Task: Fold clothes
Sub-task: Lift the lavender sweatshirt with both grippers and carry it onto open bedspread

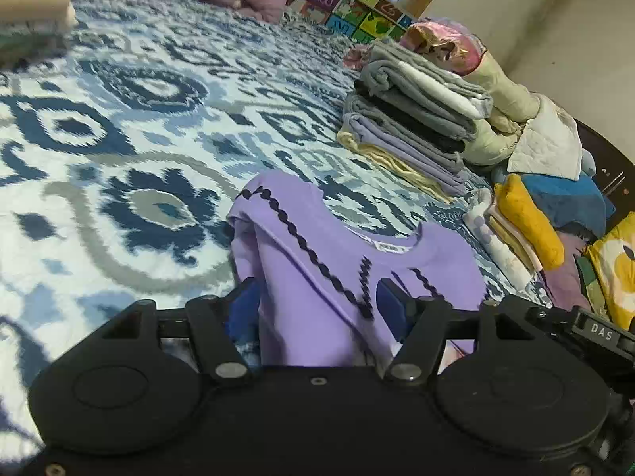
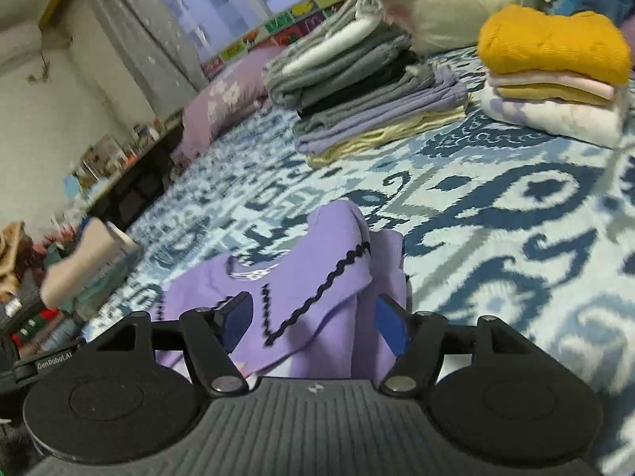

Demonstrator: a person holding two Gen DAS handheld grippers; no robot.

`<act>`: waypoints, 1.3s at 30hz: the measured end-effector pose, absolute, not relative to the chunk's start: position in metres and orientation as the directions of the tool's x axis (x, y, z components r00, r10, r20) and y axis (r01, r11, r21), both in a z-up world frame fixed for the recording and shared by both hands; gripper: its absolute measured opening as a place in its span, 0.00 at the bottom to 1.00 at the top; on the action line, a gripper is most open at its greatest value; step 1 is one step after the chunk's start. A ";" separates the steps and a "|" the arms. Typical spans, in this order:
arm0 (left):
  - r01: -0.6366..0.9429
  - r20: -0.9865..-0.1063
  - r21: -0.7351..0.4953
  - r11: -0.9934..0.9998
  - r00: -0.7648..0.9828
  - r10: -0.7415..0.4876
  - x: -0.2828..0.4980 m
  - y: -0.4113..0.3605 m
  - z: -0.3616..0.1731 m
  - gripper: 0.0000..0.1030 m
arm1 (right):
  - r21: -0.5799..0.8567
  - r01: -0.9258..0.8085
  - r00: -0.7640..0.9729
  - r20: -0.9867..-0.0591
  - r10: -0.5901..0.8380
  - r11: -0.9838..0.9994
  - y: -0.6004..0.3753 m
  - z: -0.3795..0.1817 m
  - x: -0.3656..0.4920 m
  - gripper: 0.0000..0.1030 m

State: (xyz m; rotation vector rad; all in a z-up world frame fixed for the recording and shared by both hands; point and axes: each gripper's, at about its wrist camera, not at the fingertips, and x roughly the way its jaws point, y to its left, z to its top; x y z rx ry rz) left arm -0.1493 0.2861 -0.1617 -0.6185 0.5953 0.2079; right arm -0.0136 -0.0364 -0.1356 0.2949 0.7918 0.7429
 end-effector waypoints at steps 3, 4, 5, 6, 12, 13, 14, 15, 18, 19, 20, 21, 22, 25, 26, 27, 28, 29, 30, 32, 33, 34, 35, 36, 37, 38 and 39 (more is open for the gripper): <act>-0.336 -0.584 -0.514 0.790 0.811 -0.035 -0.139 0.293 -0.170 0.32 | 0.482 -0.532 0.436 -0.549 0.713 0.696 -0.020 -0.139 -0.002 0.54; -0.317 -0.579 -0.517 0.795 0.814 -0.052 -0.139 0.291 -0.170 0.26 | 0.484 -0.544 0.415 -0.555 0.721 0.686 -0.016 -0.141 0.000 0.44; -0.296 -0.570 -0.513 0.806 0.819 -0.062 -0.141 0.290 -0.168 0.19 | 0.486 -0.556 0.394 -0.561 0.728 0.675 -0.011 -0.143 0.001 0.26; -0.269 -0.555 -0.517 0.813 0.828 -0.080 -0.145 0.287 -0.165 0.17 | 0.489 -0.569 0.374 -0.562 0.738 0.661 -0.008 -0.143 0.002 0.20; -0.052 -0.446 -0.524 0.850 0.867 -0.222 -0.193 0.262 -0.131 0.12 | 0.552 -0.654 0.247 -0.491 0.835 0.518 -0.022 -0.114 -0.033 0.17; -0.030 -0.440 -0.513 0.858 0.867 -0.233 -0.202 0.256 -0.127 0.12 | 0.552 -0.670 0.228 -0.483 0.845 0.496 -0.026 -0.107 -0.041 0.17; -0.012 -0.435 -0.506 0.863 0.867 -0.244 -0.211 0.252 -0.126 0.12 | 0.554 -0.682 0.211 -0.475 0.854 0.477 -0.031 -0.101 -0.050 0.17; 0.006 -0.431 -0.499 0.867 0.866 -0.254 -0.220 0.247 -0.124 0.12 | 0.559 -0.689 0.196 -0.467 0.862 0.460 -0.037 -0.097 -0.058 0.17; 0.038 -0.445 -0.460 0.887 0.855 -0.267 -0.239 0.232 -0.125 0.12 | 0.585 -0.685 0.166 -0.455 0.875 0.434 -0.054 -0.090 -0.075 0.17; 0.047 -0.454 -0.441 0.896 0.850 -0.268 -0.246 0.227 -0.127 0.12 | 0.593 -0.679 0.158 -0.456 0.876 0.432 -0.059 -0.090 -0.080 0.17; 0.055 -0.463 -0.422 0.905 0.845 -0.267 -0.253 0.223 -0.129 0.12 | 0.598 -0.675 0.152 -0.460 0.875 0.432 -0.065 -0.091 -0.086 0.17; 0.061 -0.472 -0.403 0.913 0.841 -0.265 -0.261 0.219 -0.131 0.12 | 0.603 -0.670 0.146 -0.464 0.874 0.432 -0.070 -0.093 -0.092 0.17; 0.061 -0.482 -0.385 0.921 0.837 -0.257 -0.269 0.215 -0.133 0.12 | 0.606 -0.667 0.140 -0.470 0.872 0.434 -0.075 -0.095 -0.097 0.17; 0.042 -0.508 -0.352 0.935 0.830 -0.229 -0.290 0.215 -0.133 0.18 | 0.622 -0.644 0.131 -0.484 0.865 0.445 -0.091 -0.100 -0.111 0.21; 0.042 -0.511 -0.349 0.936 0.829 -0.228 -0.296 0.216 -0.131 0.28 | 0.626 -0.634 0.138 -0.485 0.864 0.453 -0.099 -0.101 -0.114 0.23; 0.042 -0.506 -0.352 0.935 0.832 -0.227 -0.304 0.218 -0.129 0.32 | 0.631 -0.624 0.146 -0.485 0.862 0.461 -0.108 -0.102 -0.117 0.26; 0.041 -0.496 -0.358 0.933 0.838 -0.227 -0.311 0.220 -0.127 0.44 | 0.636 -0.613 0.153 -0.486 0.861 0.468 -0.116 -0.103 -0.120 0.28; 0.042 -0.486 -0.364 0.930 0.844 -0.228 -0.318 0.221 -0.124 0.48 | 0.640 -0.603 0.161 -0.486 0.859 0.476 -0.124 -0.104 -0.122 0.34; 0.044 -0.477 -0.370 0.928 0.848 -0.230 -0.325 0.223 -0.122 0.48 | 0.645 -0.592 0.169 -0.487 0.857 0.483 -0.133 -0.105 -0.125 0.38; 0.049 -0.458 -0.381 0.923 0.858 -0.234 -0.337 0.225 -0.118 0.49 | 0.663 -0.564 0.193 -0.473 0.860 0.492 -0.153 -0.107 -0.128 0.42; 0.049 -0.443 -0.391 0.919 0.865 -0.234 -0.344 0.227 -0.116 0.50 | 0.674 -0.549 0.208 -0.462 0.862 0.494 -0.163 -0.108 -0.128 0.43; 0.047 -0.425 -0.405 0.913 0.874 -0.234 -0.350 0.229 -0.114 0.52 | 0.683 -0.534 0.224 -0.455 0.862 0.499 -0.172 -0.109 -0.128 0.44; 0.040 -0.410 -0.421 0.906 0.883 -0.229 -0.355 0.232 -0.112 0.55 | 0.691 -0.516 0.242 -0.449 0.860 0.506 -0.179 -0.111 -0.126 0.47; 0.028 -0.395 -0.438 0.899 0.892 -0.220 -0.358 0.237 -0.110 0.56 | 0.699 -0.498 0.259 -0.444 0.857 0.513 -0.187 -0.112 -0.125 0.47; 0.016 -0.380 -0.454 0.891 0.901 -0.210 -0.361 0.242 -0.108 0.56 | 0.707 -0.480 0.275 -0.441 0.855 0.519 -0.193 -0.115 -0.123 0.47; 0.000 -0.372 -0.471 0.882 0.907 -0.199 -0.362 0.247 -0.106 0.56 | 0.714 -0.465 0.285 -0.439 0.852 0.523 -0.194 -0.117 -0.120 0.47; -0.019 -0.368 -0.488 0.873 0.911 -0.186 -0.360 0.253 -0.104 0.56 | 0.720 -0.450 0.296 -0.437 0.849 0.528 -0.196 -0.120 -0.116 0.48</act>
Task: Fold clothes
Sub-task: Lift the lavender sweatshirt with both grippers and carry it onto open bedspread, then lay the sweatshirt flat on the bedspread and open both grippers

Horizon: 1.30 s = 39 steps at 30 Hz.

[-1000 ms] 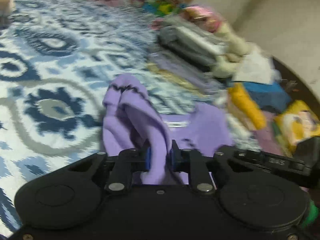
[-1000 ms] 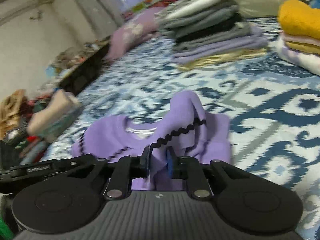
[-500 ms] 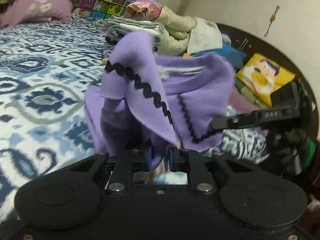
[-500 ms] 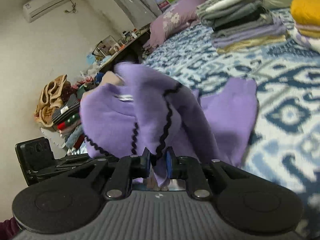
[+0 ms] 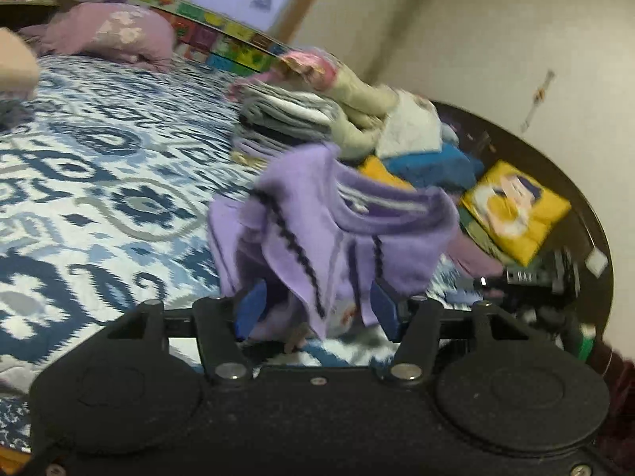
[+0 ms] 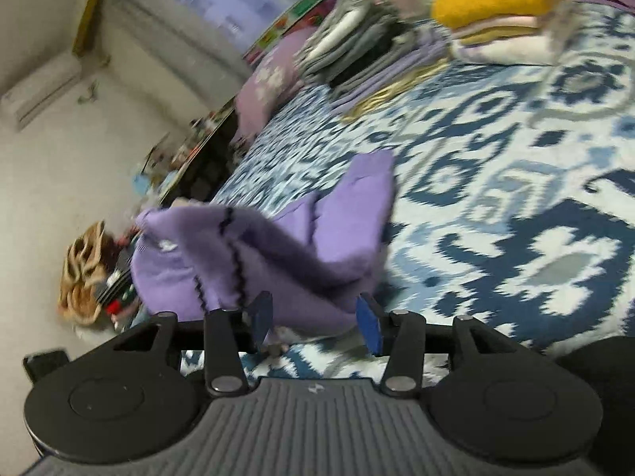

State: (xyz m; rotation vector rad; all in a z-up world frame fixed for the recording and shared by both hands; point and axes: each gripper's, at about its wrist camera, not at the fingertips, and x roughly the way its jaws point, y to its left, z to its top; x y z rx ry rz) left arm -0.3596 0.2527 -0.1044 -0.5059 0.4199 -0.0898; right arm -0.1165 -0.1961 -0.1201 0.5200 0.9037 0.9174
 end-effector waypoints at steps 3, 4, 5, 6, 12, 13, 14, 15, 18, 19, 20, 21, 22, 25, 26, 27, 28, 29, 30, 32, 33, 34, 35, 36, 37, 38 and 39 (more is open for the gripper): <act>-0.114 -0.338 -0.597 0.794 0.933 -0.120 -0.346 0.276 -0.101 0.56 | 0.754 -0.385 0.325 -0.430 0.842 0.533 -0.190 -0.132 -0.102 0.52; -0.142 -0.320 -0.643 0.753 0.943 -0.095 -0.341 0.285 -0.102 0.56 | 0.769 -0.361 0.331 -0.424 0.843 0.528 -0.186 -0.135 -0.098 0.52; -0.164 -0.297 -0.697 0.698 0.952 -0.073 -0.335 0.293 -0.103 0.56 | 0.787 -0.339 0.337 -0.409 0.848 0.515 -0.179 -0.139 -0.092 0.52; -0.177 -0.276 -0.749 0.638 0.959 -0.057 -0.329 0.300 -0.106 0.56 | 0.804 -0.324 0.343 -0.390 0.854 0.498 -0.173 -0.142 -0.089 0.52; -0.047 -0.258 -0.827 0.560 0.917 -0.304 -0.286 0.280 -0.118 0.55 | 0.842 -0.322 0.242 -0.369 0.897 0.434 -0.118 -0.154 -0.075 0.52; 0.023 -0.271 -0.796 0.604 0.879 -0.392 -0.285 0.267 -0.114 0.55 | 0.822 -0.357 0.185 -0.402 0.897 0.443 -0.110 -0.155 -0.078 0.52; 0.062 -0.298 -0.754 0.654 0.855 -0.425 -0.288 0.256 -0.110 0.55 | 0.803 -0.393 0.129 -0.435 0.891 0.449 -0.102 -0.156 -0.081 0.52; 0.083 -0.329 -0.705 0.704 0.841 -0.429 -0.293 0.246 -0.107 0.55 | 0.779 -0.432 0.084 -0.467 0.880 0.454 -0.096 -0.155 -0.085 0.52; 0.080 -0.345 -0.673 0.735 0.845 -0.409 -0.303 0.247 -0.108 0.56 | 0.707 -0.516 0.063 -0.531 0.845 0.483 -0.101 -0.153 -0.098 0.53; 0.065 -0.333 -0.695 0.716 0.853 -0.401 -0.303 0.255 -0.112 0.57 | 0.719 -0.495 0.075 -0.524 0.849 0.488 -0.108 -0.156 -0.096 0.54; 0.051 -0.321 -0.719 0.693 0.860 -0.396 -0.301 0.263 -0.115 0.58 | 0.732 -0.471 0.091 -0.514 0.853 0.492 -0.116 -0.158 -0.093 0.55; 0.037 -0.309 -0.745 0.666 0.866 -0.394 -0.299 0.272 -0.120 0.58 | 0.748 -0.440 0.119 -0.501 0.857 0.498 -0.123 -0.161 -0.087 0.57; 0.028 -0.295 -0.768 0.639 0.871 -0.393 -0.296 0.278 -0.123 0.59 | 0.760 -0.412 0.150 -0.488 0.860 0.503 -0.130 -0.164 -0.082 0.58; -0.011 -0.278 -0.817 0.577 0.883 -0.377 -0.282 0.295 -0.130 0.64 | 0.791 -0.335 0.208 -0.467 0.859 0.511 -0.140 -0.175 -0.067 0.58; -0.054 -0.306 -0.816 0.575 0.884 -0.352 -0.277 0.300 -0.131 0.65 | 0.797 -0.311 0.227 -0.467 0.855 0.518 -0.142 -0.180 -0.061 0.59; -0.098 -0.344 -0.809 0.579 0.878 -0.332 -0.270 0.304 -0.133 0.65 | 0.798 -0.288 0.246 -0.474 0.846 0.530 -0.142 -0.185 -0.057 0.62; -0.143 -0.388 -0.796 0.588 0.867 -0.314 -0.261 0.309 -0.135 0.65 | 0.795 -0.267 0.259 -0.484 0.836 0.544 -0.142 -0.190 -0.051 0.63; -0.175 -0.427 -0.779 0.602 0.852 -0.304 -0.250 0.312 -0.139 0.65 | 0.791 -0.256 0.262 -0.496 0.828 0.556 -0.137 -0.196 -0.045 0.63; -0.197 -0.463 -0.758 0.621 0.834 -0.300 -0.238 0.315 -0.143 0.65 | 0.786 -0.245 0.265 -0.508 0.820 0.567 -0.133 -0.202 -0.039 0.63; -0.234 -0.530 -0.720 0.653 0.793 -0.300 -0.215 0.319 -0.154 0.65 | 0.772 -0.239 0.268 -0.530 0.805 0.588 -0.122 -0.211 -0.027 0.63; -0.255 -0.566 -0.698 0.669 0.768 -0.298 -0.203 0.321 -0.159 0.65 | 0.767 -0.245 0.270 -0.534 0.801 0.593 -0.116 -0.214 -0.022 0.63; -0.265 -0.592 -0.678 0.686 0.749 -0.296 -0.195 0.323 -0.164 0.65 | 0.767 -0.248 0.273 -0.530 0.803 0.591 -0.112 -0.216 -0.018 0.64; -0.270 -0.612 -0.662 0.699 0.734 -0.296 -0.186 0.326 -0.170 0.65 | 0.774 -0.247 0.274 -0.521 0.808 0.583 -0.108 -0.217 -0.013 0.64; -0.279 -0.631 -0.652 0.705 0.715 -0.300 -0.176 0.329 -0.178 0.65 | 0.780 -0.246 0.273 -0.513 0.814 0.575 -0.105 -0.218 -0.008 0.67; -0.287 -0.650 -0.644 0.709 0.695 -0.308 -0.167 0.331 -0.186 0.65 | 0.785 -0.247 0.271 -0.507 0.819 0.568 -0.101 -0.218 -0.004 0.69; -0.289 -0.664 -0.636 0.716 0.678 -0.316 -0.160 0.332 -0.193 0.65 | 0.787 -0.253 0.268 -0.502 0.823 0.562 -0.097 -0.219 0.000 0.71; -0.281 -0.667 -0.632 0.722 0.671 -0.323 -0.154 0.333 -0.199 0.65 | 0.781 -0.270 0.265 -0.501 0.824 0.562 -0.094 -0.217 0.002 0.72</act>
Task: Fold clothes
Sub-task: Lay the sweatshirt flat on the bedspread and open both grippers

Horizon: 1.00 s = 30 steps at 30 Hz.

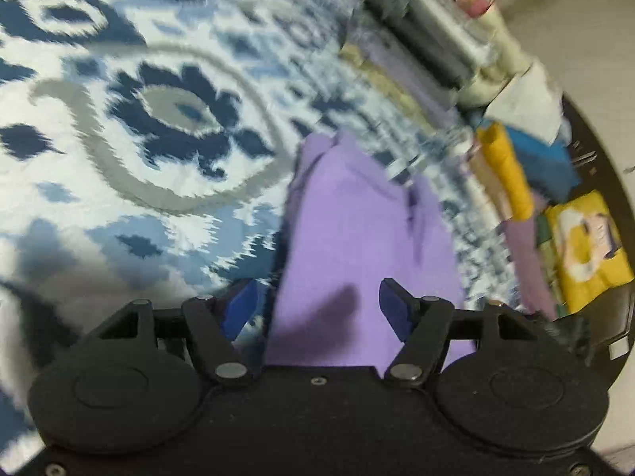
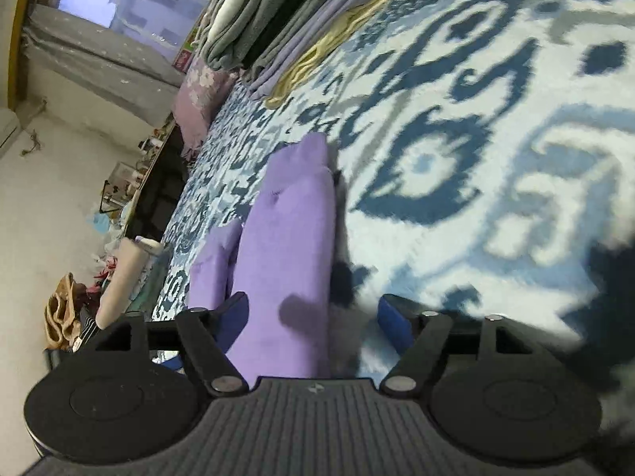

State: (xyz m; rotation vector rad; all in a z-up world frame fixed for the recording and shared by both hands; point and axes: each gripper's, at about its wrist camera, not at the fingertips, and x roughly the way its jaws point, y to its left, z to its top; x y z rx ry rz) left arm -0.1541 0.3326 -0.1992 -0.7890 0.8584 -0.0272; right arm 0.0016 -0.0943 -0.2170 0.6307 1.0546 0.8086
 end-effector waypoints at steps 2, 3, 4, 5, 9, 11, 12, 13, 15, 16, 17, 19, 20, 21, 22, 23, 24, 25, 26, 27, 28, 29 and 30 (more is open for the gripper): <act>-0.240 -0.638 -0.650 0.721 0.688 -0.346 -0.145 0.332 -0.203 0.66 | 0.756 -0.320 0.262 -0.508 0.820 0.571 -0.087 -0.213 0.002 0.72; -0.214 -0.615 -0.667 0.714 0.699 -0.365 -0.141 0.331 -0.205 0.65 | 0.744 -0.342 0.261 -0.512 0.819 0.574 -0.082 -0.213 0.003 0.73; -0.195 -0.595 -0.682 0.705 0.708 -0.380 -0.138 0.330 -0.208 0.65 | 0.733 -0.362 0.262 -0.513 0.817 0.576 -0.079 -0.211 0.003 0.73; -0.181 -0.580 -0.693 0.698 0.715 -0.390 -0.137 0.328 -0.211 0.65 | 0.723 -0.379 0.264 -0.514 0.816 0.578 -0.076 -0.210 0.004 0.72; -0.151 -0.541 -0.701 0.697 0.750 -0.382 -0.136 0.316 -0.220 0.38 | 0.703 -0.414 0.266 -0.514 0.815 0.578 -0.068 -0.210 0.006 0.37; -0.144 -0.534 -0.709 0.690 0.749 -0.392 -0.132 0.315 -0.220 0.23 | 0.715 -0.418 0.240 -0.508 0.827 0.560 -0.062 -0.214 0.010 0.26; -0.139 -0.531 -0.711 0.689 0.748 -0.397 -0.131 0.315 -0.219 0.21 | 0.716 -0.425 0.230 -0.506 0.832 0.553 -0.058 -0.215 0.012 0.22; -0.129 -0.526 -0.711 0.692 0.751 -0.400 -0.131 0.314 -0.217 0.19 | 0.706 -0.445 0.228 -0.505 0.832 0.551 -0.055 -0.213 0.011 0.21; -0.110 -0.500 -0.715 0.691 0.771 -0.395 -0.132 0.316 -0.207 0.18 | 0.706 -0.467 0.224 -0.488 0.844 0.532 -0.052 -0.208 0.010 0.19; -0.100 -0.479 -0.722 0.684 0.786 -0.391 -0.133 0.318 -0.200 0.18 | 0.719 -0.467 0.226 -0.465 0.856 0.514 -0.053 -0.203 0.011 0.19; -0.087 -0.455 -0.730 0.678 0.801 -0.388 -0.133 0.319 -0.192 0.17 | 0.729 -0.470 0.233 -0.442 0.866 0.498 -0.055 -0.197 0.011 0.18; -0.058 -0.419 -0.726 0.685 0.827 -0.375 -0.129 0.324 -0.172 0.17 | 0.736 -0.485 0.248 -0.403 0.881 0.473 -0.054 -0.182 0.014 0.18; -0.038 -0.398 -0.723 0.690 0.839 -0.371 -0.125 0.328 -0.161 0.17 | 0.742 -0.494 0.253 -0.377 0.891 0.454 -0.051 -0.172 0.019 0.18; -0.013 -0.372 -0.718 0.696 0.852 -0.368 -0.118 0.332 -0.149 0.17 | 0.746 -0.504 0.257 -0.352 0.900 0.436 -0.048 -0.162 0.024 0.18; -0.006 -0.355 -0.710 0.704 0.867 -0.350 -0.109 0.338 -0.136 0.17 | 0.741 -0.523 0.262 -0.330 0.907 0.421 -0.042 -0.149 0.032 0.18; -0.013 -0.343 -0.700 0.714 0.883 -0.321 -0.099 0.344 -0.125 0.18 | 0.727 -0.548 0.272 -0.313 0.910 0.414 -0.033 -0.135 0.041 0.18; -0.039 -0.341 -0.688 0.725 0.899 -0.276 -0.088 0.351 -0.114 0.21 | 0.703 -0.573 0.294 -0.305 0.906 0.422 -0.026 -0.122 0.050 0.18; -0.088 -0.357 -0.659 0.747 0.911 -0.208 -0.076 0.360 -0.106 0.36 | 0.672 -0.595 0.324 -0.301 0.897 0.440 -0.017 -0.108 0.060 0.18; -0.144 -0.389 -0.634 0.760 0.909 -0.152 -0.065 0.368 -0.106 0.66 | 0.624 -0.612 0.377 -0.310 0.873 0.486 -0.007 -0.097 0.071 0.23; -0.201 -0.427 -0.617 0.761 0.897 -0.109 -0.054 0.376 -0.111 0.71 | 0.563 -0.615 0.437 -0.339 0.833 0.552 0.003 -0.091 0.080 0.45; -0.255 -0.468 -0.616 0.746 0.879 -0.087 -0.051 0.382 -0.118 0.69 | 0.504 -0.595 0.486 -0.395 0.780 0.626 0.014 -0.089 0.091 0.61; -0.306 -0.511 -0.624 0.719 0.856 -0.079 -0.051 0.387 -0.128 0.69 | 0.479 -0.565 0.501 -0.448 0.740 0.672 0.020 -0.092 0.101 0.67; -0.323 -0.525 -0.630 0.706 0.847 -0.081 -0.059 0.388 -0.136 0.69 | 0.490 -0.544 0.493 -0.470 0.732 0.681 0.020 -0.095 0.105 0.65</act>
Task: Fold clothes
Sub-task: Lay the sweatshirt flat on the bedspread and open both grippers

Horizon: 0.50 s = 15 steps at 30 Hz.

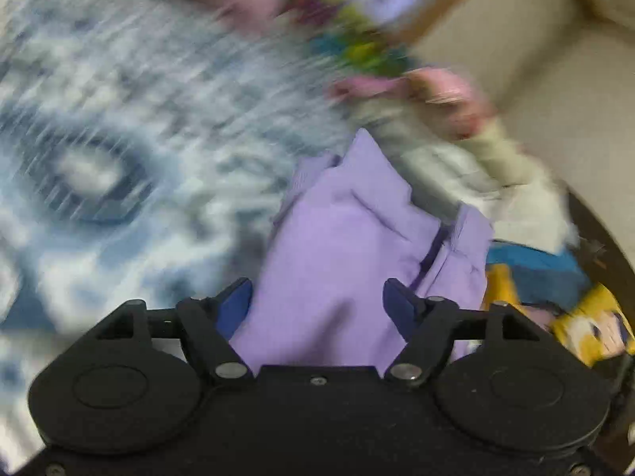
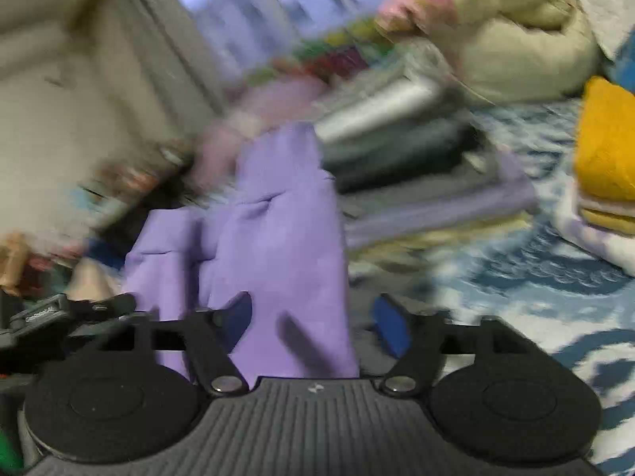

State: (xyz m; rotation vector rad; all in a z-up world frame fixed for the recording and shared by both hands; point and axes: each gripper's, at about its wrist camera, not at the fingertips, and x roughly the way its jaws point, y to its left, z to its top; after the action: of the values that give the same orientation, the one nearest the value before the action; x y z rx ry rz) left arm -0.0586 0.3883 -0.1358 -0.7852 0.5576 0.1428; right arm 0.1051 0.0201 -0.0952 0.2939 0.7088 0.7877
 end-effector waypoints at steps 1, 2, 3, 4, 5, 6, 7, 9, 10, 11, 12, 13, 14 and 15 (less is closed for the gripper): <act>-0.314 -0.516 -0.637 0.704 0.852 -0.087 -0.072 0.386 -0.143 0.69 | 0.508 -0.527 0.482 -0.482 0.732 0.682 0.018 -0.099 0.106 0.65; -0.318 -0.517 -0.643 0.697 0.851 -0.089 -0.086 0.383 -0.153 0.70 | 0.536 -0.519 0.468 -0.473 0.746 0.665 0.011 -0.105 0.101 0.66; -0.336 -0.530 -0.648 0.684 0.843 -0.088 -0.098 0.379 -0.163 0.70 | 0.547 -0.516 0.457 -0.475 0.752 0.659 0.004 -0.112 0.093 0.67; -0.357 -0.545 -0.652 0.669 0.834 -0.086 -0.109 0.375 -0.173 0.70 | 0.547 -0.508 0.446 -0.494 0.746 0.666 0.000 -0.122 0.084 0.67; -0.376 -0.556 -0.660 0.651 0.827 -0.086 -0.120 0.370 -0.182 0.70 | 0.548 -0.498 0.435 -0.513 0.740 0.672 -0.005 -0.132 0.074 0.67; -0.387 -0.558 -0.675 0.628 0.825 -0.092 -0.132 0.367 -0.189 0.70 | 0.558 -0.479 0.419 -0.534 0.735 0.678 -0.011 -0.144 0.064 0.67; -0.393 -0.557 -0.692 0.606 0.824 -0.101 -0.142 0.364 -0.196 0.70 | 0.578 -0.454 0.396 -0.551 0.734 0.678 -0.018 -0.156 0.055 0.67; -0.401 -0.570 -0.694 0.598 0.813 -0.117 -0.157 0.358 -0.197 0.70 | 0.617 -0.405 0.354 -0.575 0.738 0.675 -0.031 -0.176 0.034 0.67; -0.400 -0.575 -0.689 0.605 0.809 -0.120 -0.162 0.355 -0.195 0.70 | 0.623 -0.396 0.350 -0.577 0.738 0.675 -0.037 -0.178 0.023 0.67; -0.393 -0.574 -0.686 0.613 0.809 -0.124 -0.168 0.352 -0.191 0.70 | 0.629 -0.387 0.347 -0.578 0.739 0.674 -0.043 -0.180 0.012 0.67; -0.389 -0.573 -0.686 0.615 0.810 -0.127 -0.174 0.349 -0.187 0.70 | 0.635 -0.378 0.344 -0.579 0.739 0.674 -0.049 -0.182 0.001 0.67; -0.387 -0.571 -0.682 0.620 0.812 -0.121 -0.181 0.346 -0.183 0.70 | 0.640 -0.370 0.345 -0.579 0.739 0.674 -0.054 -0.182 -0.009 0.67; -0.382 -0.568 -0.669 0.637 0.816 -0.107 -0.187 0.344 -0.178 0.70 | 0.636 -0.369 0.358 -0.575 0.735 0.677 -0.059 -0.178 -0.018 0.67; -0.371 -0.568 -0.648 0.665 0.817 -0.098 -0.193 0.339 -0.172 0.70 | 0.620 -0.387 0.376 -0.570 0.730 0.683 -0.062 -0.172 -0.027 0.67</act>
State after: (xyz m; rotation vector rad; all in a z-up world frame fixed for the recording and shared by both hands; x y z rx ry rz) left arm -0.1929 0.3392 -0.1720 -0.8418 0.6113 0.1658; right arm -0.0269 -0.0616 -0.1716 0.4200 0.9376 0.7416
